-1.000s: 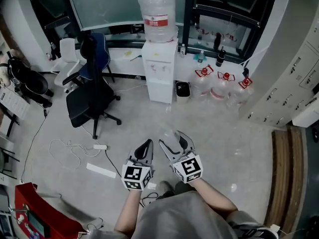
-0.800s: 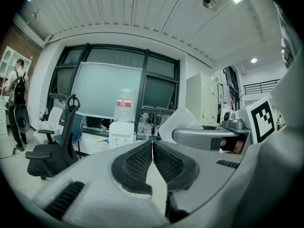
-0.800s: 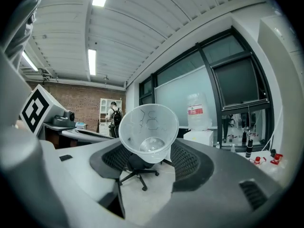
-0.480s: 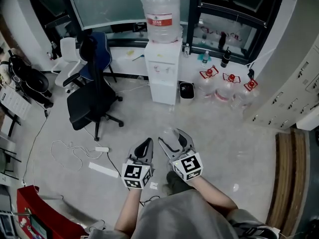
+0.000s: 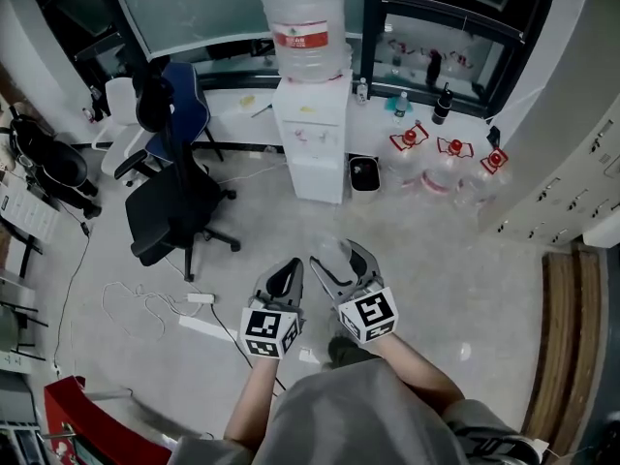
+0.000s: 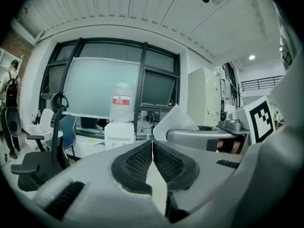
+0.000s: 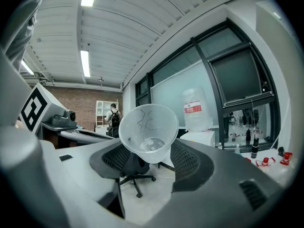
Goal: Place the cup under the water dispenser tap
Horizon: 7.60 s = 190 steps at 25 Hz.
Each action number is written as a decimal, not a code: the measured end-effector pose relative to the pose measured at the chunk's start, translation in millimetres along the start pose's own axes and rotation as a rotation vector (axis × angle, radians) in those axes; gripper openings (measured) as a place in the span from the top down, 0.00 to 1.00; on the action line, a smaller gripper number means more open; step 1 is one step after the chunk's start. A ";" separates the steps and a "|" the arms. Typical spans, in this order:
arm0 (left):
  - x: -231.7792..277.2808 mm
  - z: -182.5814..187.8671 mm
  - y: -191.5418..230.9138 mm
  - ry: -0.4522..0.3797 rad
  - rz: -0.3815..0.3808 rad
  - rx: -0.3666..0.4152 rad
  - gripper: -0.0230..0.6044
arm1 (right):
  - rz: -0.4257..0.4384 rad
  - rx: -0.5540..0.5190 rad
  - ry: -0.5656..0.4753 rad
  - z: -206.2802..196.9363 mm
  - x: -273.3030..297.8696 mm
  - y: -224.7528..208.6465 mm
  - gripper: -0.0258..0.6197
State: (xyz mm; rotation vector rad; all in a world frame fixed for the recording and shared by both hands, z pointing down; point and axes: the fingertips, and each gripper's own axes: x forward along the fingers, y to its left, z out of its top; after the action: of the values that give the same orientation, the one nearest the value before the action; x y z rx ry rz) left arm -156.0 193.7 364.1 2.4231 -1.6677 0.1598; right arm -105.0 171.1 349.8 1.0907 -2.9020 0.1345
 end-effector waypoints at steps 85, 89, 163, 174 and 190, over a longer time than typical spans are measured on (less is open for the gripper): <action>349.2 20.7 290.2 0.194 -0.296 -0.008 0.94 | -0.365 0.088 0.177 -56.0 348.6 -233.1 0.57; 366.7 18.8 289.4 0.206 -0.312 -0.014 0.94 | -0.382 0.098 0.184 -60.9 354.8 -248.1 0.57; 587.2 -232.3 284.5 0.634 -0.635 0.273 0.94 | -0.692 0.270 0.375 -406.7 435.3 -432.2 0.57; 586.5 -275.0 293.7 0.677 -0.653 0.301 0.94 | -0.675 0.269 0.391 -477.6 470.5 -445.6 0.57; 582.5 -288.3 327.9 0.699 -0.656 0.318 0.95 | -0.627 0.266 0.451 -527.1 511.7 -448.7 0.57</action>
State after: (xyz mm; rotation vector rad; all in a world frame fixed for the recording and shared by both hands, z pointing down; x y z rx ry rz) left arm -246.3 -387.3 793.3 2.5345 -0.5541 1.0722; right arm -191.4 -450.6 938.9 1.6871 -2.0823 0.6517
